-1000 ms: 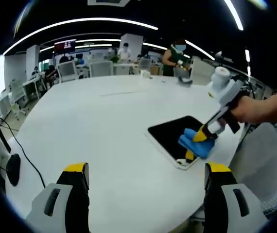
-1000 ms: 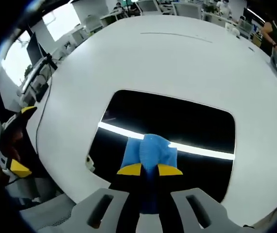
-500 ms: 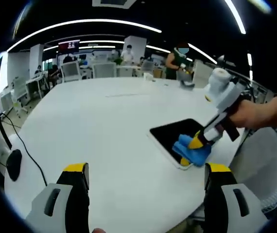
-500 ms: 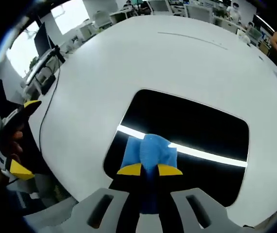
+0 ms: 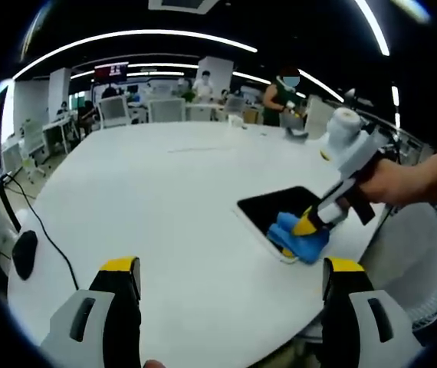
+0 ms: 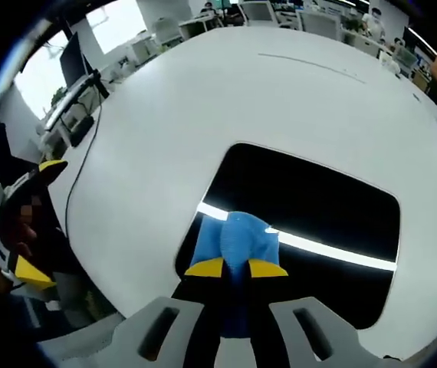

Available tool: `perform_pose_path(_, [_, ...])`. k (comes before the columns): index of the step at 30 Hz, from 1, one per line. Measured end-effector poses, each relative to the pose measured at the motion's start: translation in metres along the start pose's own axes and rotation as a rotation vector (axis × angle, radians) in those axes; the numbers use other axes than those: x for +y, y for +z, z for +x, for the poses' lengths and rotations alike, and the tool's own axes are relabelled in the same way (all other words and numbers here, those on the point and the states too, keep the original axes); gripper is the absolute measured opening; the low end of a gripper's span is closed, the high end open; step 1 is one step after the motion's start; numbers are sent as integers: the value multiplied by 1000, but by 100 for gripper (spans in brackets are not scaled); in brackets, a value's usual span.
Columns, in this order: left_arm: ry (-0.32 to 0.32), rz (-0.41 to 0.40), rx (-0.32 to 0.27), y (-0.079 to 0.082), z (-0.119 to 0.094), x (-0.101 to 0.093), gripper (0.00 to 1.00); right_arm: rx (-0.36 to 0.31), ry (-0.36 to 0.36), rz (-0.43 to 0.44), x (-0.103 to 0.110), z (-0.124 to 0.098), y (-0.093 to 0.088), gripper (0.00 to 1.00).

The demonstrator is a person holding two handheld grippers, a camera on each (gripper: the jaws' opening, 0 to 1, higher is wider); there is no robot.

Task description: Wipe the mirror surface with the cleaning cloth until all visible marks leave the cleaned area.

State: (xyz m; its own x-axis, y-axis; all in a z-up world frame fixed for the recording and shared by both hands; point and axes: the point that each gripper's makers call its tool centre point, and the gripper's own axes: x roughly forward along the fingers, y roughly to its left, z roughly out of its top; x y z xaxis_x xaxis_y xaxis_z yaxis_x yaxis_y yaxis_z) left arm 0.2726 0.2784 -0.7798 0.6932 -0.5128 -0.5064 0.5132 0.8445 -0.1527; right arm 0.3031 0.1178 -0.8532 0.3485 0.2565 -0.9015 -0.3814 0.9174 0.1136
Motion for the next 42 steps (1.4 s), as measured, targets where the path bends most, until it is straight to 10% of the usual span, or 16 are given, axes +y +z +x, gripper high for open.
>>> perform_pose_path(42, [14,-59,-29,5,-5,2,99,-22,63,4,23,5,8,4])
